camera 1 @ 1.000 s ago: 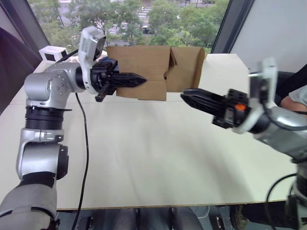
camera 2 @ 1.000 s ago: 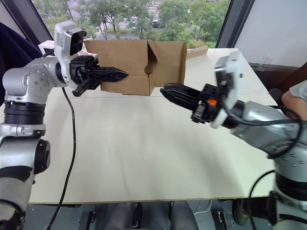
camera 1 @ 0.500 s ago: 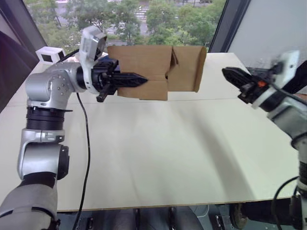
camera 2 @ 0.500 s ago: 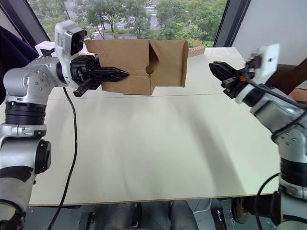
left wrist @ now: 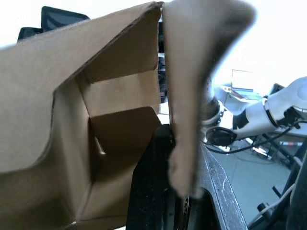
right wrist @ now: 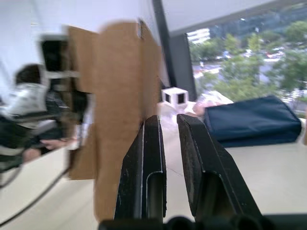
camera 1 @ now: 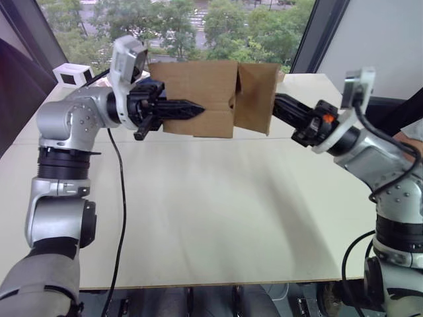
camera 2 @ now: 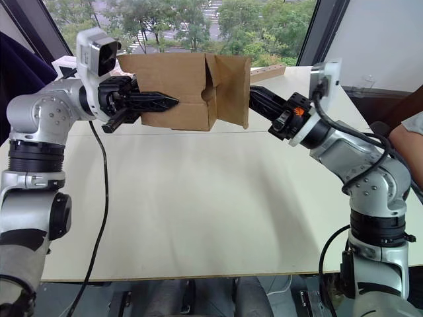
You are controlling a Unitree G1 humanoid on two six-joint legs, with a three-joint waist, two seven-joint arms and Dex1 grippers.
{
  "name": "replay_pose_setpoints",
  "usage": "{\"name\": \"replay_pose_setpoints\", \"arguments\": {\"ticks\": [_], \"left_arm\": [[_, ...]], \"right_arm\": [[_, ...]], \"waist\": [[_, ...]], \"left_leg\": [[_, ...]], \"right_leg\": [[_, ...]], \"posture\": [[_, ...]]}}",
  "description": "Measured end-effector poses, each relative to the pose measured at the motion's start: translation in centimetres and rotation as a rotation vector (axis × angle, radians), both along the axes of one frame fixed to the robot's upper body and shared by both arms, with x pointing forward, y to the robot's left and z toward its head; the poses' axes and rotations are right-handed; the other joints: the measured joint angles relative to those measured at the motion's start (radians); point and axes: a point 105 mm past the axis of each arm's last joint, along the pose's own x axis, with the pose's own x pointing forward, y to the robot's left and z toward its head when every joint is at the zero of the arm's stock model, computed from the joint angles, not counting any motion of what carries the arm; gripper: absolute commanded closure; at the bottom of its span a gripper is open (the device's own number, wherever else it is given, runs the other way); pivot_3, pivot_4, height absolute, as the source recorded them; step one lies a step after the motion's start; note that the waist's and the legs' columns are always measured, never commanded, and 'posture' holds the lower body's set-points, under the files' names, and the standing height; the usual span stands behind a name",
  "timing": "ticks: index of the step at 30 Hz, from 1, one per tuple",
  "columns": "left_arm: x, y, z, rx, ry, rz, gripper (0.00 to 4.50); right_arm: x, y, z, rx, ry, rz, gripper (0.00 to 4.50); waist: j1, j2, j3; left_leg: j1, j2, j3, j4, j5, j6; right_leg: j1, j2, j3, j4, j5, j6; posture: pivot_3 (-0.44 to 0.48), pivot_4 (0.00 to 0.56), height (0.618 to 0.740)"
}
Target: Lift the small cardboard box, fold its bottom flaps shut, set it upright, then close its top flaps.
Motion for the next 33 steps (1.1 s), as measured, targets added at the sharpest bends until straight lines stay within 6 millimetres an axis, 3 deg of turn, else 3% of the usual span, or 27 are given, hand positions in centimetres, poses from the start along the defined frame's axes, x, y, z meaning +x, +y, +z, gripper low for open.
{"name": "replay_pose_setpoints", "arguments": {"ticks": [8, 11, 15, 28, 33], "left_arm": [[-0.2, -0.1, 0.4, 0.000, -0.011, -0.016, 4.50], [-0.2, -0.1, 0.8, -0.002, -0.019, -0.017, 4.50], [-0.1, -0.1, 0.8, -0.002, -0.016, -0.016, 4.50], [-0.1, -0.1, 0.7, -0.003, -0.015, -0.012, 4.50], [0.0, -0.1, 0.8, -0.003, -0.016, -0.011, 4.50]], "right_arm": [[-0.8, 1.1, 0.2, 0.112, 0.032, 0.088, 3.93], [-0.8, 1.3, 0.0, 0.142, 0.047, 0.109, 3.11], [-1.0, 1.7, 0.1, 0.196, 0.063, 0.157, 1.63], [-2.2, 1.9, 0.7, 0.437, 0.137, 0.337, 1.63], [-1.9, 2.3, -0.3, 0.440, 0.177, 0.333, 1.63]], "waist": [[-0.001, 0.000, 0.000], [0.000, 0.000, 0.000], [-0.001, 0.000, 0.000], [-0.002, 0.000, 0.000], [-0.003, 0.000, 0.000]], "left_leg": [[0.000, 0.000, 0.000, 0.000, 0.000, 0.000], [0.000, 0.000, 0.000, 0.000, 0.000, 0.000], [0.000, 0.000, 0.000, 0.000, 0.000, 0.000], [0.000, 0.000, 0.000, 0.000, 0.000, 0.000], [0.000, 0.000, 0.000, 0.000, 0.000, 0.000]], "right_leg": [[0.000, 0.001, 0.000, 0.000, 0.000, 0.000], [0.000, 0.000, 0.000, 0.000, 0.000, 0.000], [0.000, 0.000, 0.000, 0.000, 0.000, 0.000], [0.000, 0.000, 0.000, 0.001, 0.000, 0.000], [0.000, 0.000, 0.000, 0.001, 0.000, 0.000]], "posture": [[0.000, 0.150, 0.740], [0.000, 0.150, 0.740], [0.000, 0.150, 0.740], [0.000, 0.150, 0.740], [0.000, 0.150, 0.740]]}}
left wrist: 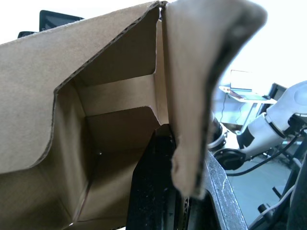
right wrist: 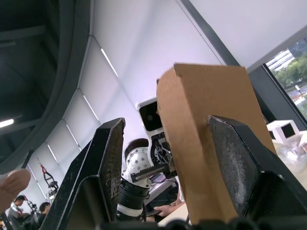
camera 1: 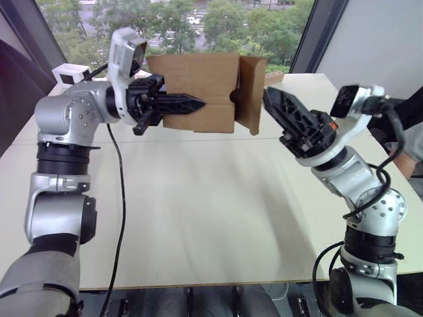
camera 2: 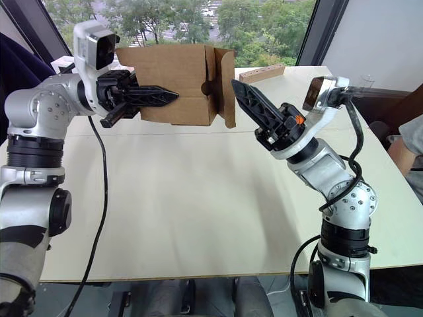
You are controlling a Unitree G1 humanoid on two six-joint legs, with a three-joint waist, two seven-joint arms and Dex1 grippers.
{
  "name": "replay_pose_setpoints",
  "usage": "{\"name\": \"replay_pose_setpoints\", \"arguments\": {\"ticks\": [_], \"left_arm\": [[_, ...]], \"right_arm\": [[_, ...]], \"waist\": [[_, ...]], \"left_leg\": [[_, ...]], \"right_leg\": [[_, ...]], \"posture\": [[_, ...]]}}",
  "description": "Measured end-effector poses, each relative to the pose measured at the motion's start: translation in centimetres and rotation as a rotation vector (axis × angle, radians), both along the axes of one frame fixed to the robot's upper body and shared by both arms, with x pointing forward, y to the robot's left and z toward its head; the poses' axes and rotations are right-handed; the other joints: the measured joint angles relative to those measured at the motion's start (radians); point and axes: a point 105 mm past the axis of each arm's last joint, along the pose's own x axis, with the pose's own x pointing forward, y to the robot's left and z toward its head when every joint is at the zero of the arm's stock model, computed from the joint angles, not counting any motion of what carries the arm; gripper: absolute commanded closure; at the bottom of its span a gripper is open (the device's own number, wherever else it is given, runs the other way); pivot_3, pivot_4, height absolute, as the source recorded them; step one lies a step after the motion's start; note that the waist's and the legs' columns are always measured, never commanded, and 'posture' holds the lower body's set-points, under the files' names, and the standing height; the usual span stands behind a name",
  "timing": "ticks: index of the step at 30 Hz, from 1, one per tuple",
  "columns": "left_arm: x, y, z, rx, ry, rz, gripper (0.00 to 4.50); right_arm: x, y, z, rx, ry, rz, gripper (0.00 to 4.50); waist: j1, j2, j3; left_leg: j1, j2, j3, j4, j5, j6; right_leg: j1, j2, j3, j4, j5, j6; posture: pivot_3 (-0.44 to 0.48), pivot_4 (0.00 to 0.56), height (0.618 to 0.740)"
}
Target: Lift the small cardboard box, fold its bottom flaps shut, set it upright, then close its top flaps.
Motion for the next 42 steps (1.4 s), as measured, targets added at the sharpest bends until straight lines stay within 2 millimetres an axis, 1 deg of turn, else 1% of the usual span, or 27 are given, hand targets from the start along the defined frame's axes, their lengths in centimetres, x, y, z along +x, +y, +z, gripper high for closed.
{"name": "replay_pose_setpoints", "arguments": {"ticks": [4, 7, 8, 22, 28, 33, 42], "left_arm": [[0.0, 0.0, 0.1, 0.000, -0.002, 0.002, 4.50], [0.0, 0.0, 0.1, 0.000, -0.002, 0.004, 4.50], [0.0, 0.0, 0.1, 0.000, -0.002, 0.004, 4.50], [0.1, 0.0, 0.1, 0.000, -0.001, 0.015, 4.50], [0.1, 0.0, 0.1, 0.000, -0.001, 0.017, 4.50], [0.3, -0.1, 0.1, -0.004, -0.001, 0.025, 4.50], [0.4, -0.2, 0.1, -0.011, 0.000, 0.035, 4.50]], "right_arm": [[0.1, 0.7, -0.4, 0.011, 0.018, 0.022, 1.63], [0.1, 1.0, -0.5, 0.024, 0.028, 0.030, 2.34], [0.2, 1.0, -0.5, 0.029, 0.031, 0.030, 2.73], [1.6, 1.2, -1.2, 0.023, 0.048, -0.062, 2.73], [1.9, 1.2, -1.1, 0.048, 0.051, -0.082, 2.73], [2.2, 1.4, -0.7, 0.079, 0.046, -0.101, 2.73], [2.6, 2.8, -0.9, 0.131, 0.068, -0.116, 2.73]], "waist": [[-0.001, 0.000, 0.000], [-0.001, 0.000, 0.000], [0.000, 0.000, 0.000], [-0.001, 0.000, 0.000], [-0.001, 0.000, 0.000], [-0.001, 0.000, 0.000], [-0.003, 0.000, 0.000]], "left_leg": [[0.000, 0.000, 0.000, 0.000, 0.000, 0.000], [0.000, 0.000, 0.000, 0.000, 0.000, 0.000], [0.000, 0.000, 0.000, 0.000, 0.000, 0.000], [0.000, 0.000, 0.000, 0.000, 0.000, 0.000], [0.000, 0.000, 0.000, 0.000, 0.000, 0.000], [0.000, 0.000, 0.000, 0.000, 0.000, 0.000], [0.000, 0.000, 0.000, 0.000, 0.000, 0.000]], "right_leg": [[0.000, 0.000, 0.000, 0.000, 0.000, 0.000], [0.000, 0.000, 0.000, 0.000, 0.000, 0.000], [0.000, 0.000, 0.000, 0.000, 0.000, 0.000], [0.000, 0.000, 0.000, 0.000, 0.000, 0.000], [0.000, 0.000, 0.000, 0.000, 0.000, 0.000], [0.000, 0.000, 0.000, 0.000, 0.000, 0.000], [-0.001, 0.000, 0.000, 0.001, 0.000, 0.000]], "posture": [[0.000, 0.150, 0.740], [0.000, 0.150, 0.740], [0.000, 0.150, 0.740], [0.000, 0.150, 0.740], [0.000, 0.150, 0.740], [0.000, 0.150, 0.740], [0.000, 0.150, 0.740]]}}
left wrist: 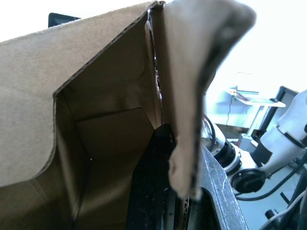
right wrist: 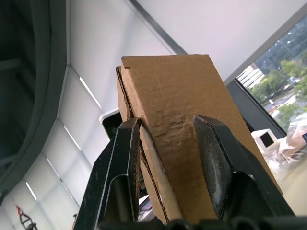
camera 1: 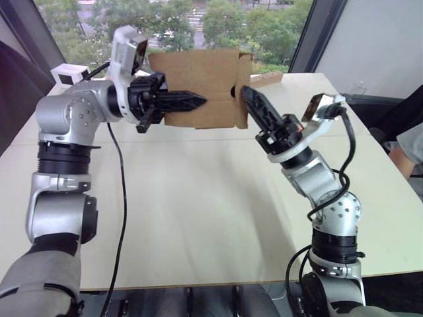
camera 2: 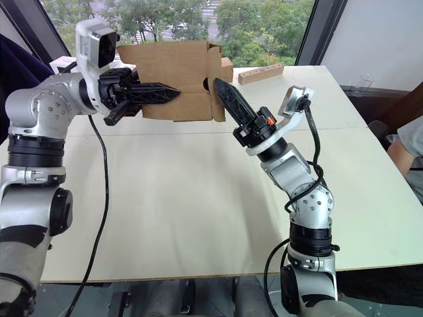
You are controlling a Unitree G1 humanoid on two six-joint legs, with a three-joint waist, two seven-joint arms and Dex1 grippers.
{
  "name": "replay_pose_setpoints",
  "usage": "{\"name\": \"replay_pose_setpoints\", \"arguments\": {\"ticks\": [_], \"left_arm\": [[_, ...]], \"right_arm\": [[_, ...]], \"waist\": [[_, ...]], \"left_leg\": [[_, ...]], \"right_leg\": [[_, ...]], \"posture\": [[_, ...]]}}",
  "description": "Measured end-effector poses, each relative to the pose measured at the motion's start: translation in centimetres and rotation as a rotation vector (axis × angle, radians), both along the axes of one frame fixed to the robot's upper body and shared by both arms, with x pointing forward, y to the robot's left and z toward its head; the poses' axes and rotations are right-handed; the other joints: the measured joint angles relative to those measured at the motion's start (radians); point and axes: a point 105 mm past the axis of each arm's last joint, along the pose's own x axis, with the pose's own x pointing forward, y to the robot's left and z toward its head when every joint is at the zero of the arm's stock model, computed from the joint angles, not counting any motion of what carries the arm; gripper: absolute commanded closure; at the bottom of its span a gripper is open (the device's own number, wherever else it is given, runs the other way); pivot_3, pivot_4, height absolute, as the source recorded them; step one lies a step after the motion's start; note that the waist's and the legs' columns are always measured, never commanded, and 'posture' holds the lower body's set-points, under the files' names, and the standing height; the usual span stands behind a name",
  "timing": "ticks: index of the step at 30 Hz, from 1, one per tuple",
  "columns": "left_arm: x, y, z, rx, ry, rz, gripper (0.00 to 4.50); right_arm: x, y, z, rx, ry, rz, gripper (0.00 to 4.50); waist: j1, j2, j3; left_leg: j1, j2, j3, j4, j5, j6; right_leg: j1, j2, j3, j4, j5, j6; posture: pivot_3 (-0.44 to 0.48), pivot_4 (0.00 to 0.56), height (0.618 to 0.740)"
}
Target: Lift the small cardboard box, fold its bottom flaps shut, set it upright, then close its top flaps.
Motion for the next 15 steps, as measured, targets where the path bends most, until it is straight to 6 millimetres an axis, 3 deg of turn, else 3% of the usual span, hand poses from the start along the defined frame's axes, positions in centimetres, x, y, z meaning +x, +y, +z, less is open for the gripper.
{"name": "replay_pose_setpoints", "arguments": {"ticks": [7, 15], "left_arm": [[0.1, -0.2, 0.1, -0.018, 0.002, 0.003, 4.50], [0.1, 0.0, 0.3, -0.037, -0.004, 0.008, 4.50]], "right_arm": [[0.2, 0.5, 0.0, 0.027, 0.011, -0.036, 2.73], [-0.9, 1.2, 0.1, 0.052, 0.001, 0.007, 2.73]], "waist": [[0.000, 0.000, 0.000], [0.000, 0.000, 0.000]], "left_leg": [[0.000, 0.000, 0.000, 0.000, 0.000, 0.000], [0.000, 0.000, 0.000, 0.000, 0.000, -0.001]], "right_leg": [[0.000, 0.000, 0.000, 0.000, 0.000, 0.000], [0.000, 0.000, 0.000, 0.000, 0.000, 0.000]], "posture": [[0.000, 0.150, 0.740], [0.000, 0.150, 0.740]]}}
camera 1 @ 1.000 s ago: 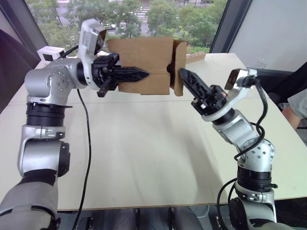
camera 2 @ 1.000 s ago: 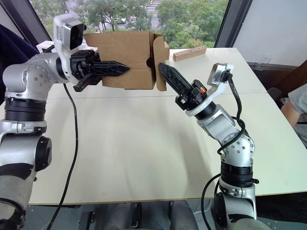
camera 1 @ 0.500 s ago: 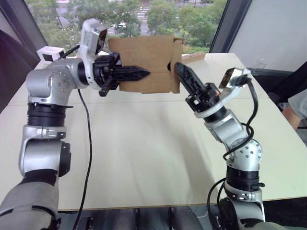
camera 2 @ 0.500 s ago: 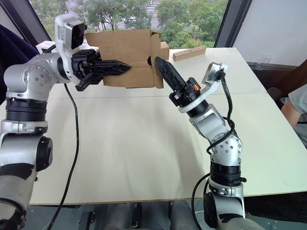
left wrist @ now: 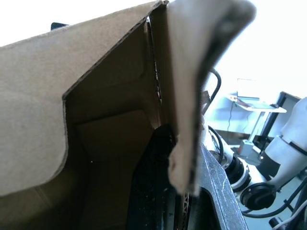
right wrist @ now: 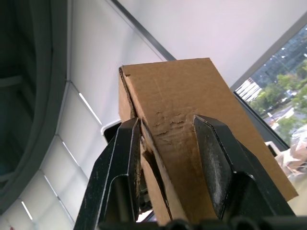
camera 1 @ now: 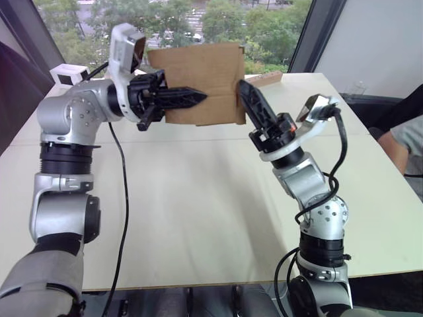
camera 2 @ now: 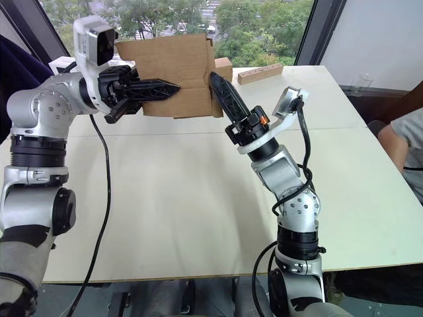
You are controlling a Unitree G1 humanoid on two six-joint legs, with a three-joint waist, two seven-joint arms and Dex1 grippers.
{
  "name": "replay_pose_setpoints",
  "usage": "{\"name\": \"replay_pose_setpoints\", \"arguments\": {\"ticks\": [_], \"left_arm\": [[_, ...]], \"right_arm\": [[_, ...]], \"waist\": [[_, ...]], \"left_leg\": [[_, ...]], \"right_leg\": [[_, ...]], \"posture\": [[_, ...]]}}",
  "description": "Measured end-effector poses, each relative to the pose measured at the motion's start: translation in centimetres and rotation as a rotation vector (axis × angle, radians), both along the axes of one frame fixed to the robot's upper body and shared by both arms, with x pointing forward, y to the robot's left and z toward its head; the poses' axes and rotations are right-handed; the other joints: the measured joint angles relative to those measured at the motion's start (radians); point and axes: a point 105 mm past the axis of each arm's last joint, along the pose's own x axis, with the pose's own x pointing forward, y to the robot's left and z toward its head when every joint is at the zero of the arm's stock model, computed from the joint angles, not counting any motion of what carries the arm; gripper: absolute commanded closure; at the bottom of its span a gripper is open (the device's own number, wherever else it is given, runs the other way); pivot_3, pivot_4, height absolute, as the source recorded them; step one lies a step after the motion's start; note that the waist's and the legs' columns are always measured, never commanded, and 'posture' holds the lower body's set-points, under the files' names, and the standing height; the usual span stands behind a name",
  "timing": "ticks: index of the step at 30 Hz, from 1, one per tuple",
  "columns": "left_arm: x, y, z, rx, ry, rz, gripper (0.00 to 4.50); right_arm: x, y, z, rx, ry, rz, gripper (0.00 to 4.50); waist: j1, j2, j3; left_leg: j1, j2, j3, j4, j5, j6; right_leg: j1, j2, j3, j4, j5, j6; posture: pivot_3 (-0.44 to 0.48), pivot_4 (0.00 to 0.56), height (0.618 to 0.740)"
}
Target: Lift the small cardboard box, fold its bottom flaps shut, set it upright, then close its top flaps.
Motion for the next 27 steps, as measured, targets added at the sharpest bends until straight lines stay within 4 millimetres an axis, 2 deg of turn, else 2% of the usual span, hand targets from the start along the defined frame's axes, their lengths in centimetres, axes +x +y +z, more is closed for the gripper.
{"name": "replay_pose_setpoints", "arguments": {"ticks": [3, 10, 23, 27], "left_arm": [[0.0, 0.1, 0.1, -0.007, -0.003, 0.003, 4.50], [0.2, 0.1, -0.1, -0.010, 0.008, 0.009, 4.50], [0.4, 0.0, -0.2, -0.012, 0.014, 0.022, 4.50], [0.5, 0.1, -0.3, -0.014, 0.020, 0.026, 4.50]], "right_arm": [[-0.3, 0.2, 0.1, 0.008, 0.000, -0.001, 2.73], [0.2, 0.3, -0.2, -0.011, 0.013, -0.065, 2.73], [0.7, -1.2, -0.4, -0.030, 0.010, -0.138, 2.73], [0.2, -1.3, -0.7, -0.033, 0.015, -0.127, 2.73]], "waist": [[-0.001, 0.000, 0.000], [0.000, 0.000, 0.000], [0.000, 0.000, 0.000], [-0.001, 0.000, 0.000]], "left_leg": [[0.000, 0.000, 0.000, 0.000, 0.000, 0.000], [0.000, 0.000, 0.000, 0.000, 0.000, 0.000], [0.000, 0.000, 0.000, 0.000, 0.000, 0.000], [0.000, 0.000, 0.000, 0.000, 0.000, 0.000]], "right_leg": [[0.000, 0.000, 0.000, 0.000, 0.000, 0.000], [0.000, 0.000, 0.000, 0.000, 0.000, 0.000], [0.000, 0.000, 0.000, 0.000, 0.000, 0.000], [0.000, 0.000, 0.000, 0.000, 0.000, 0.000]], "posture": [[0.000, 0.150, 0.740], [0.000, 0.150, 0.740], [0.000, 0.150, 0.740], [0.000, 0.150, 0.740]]}}
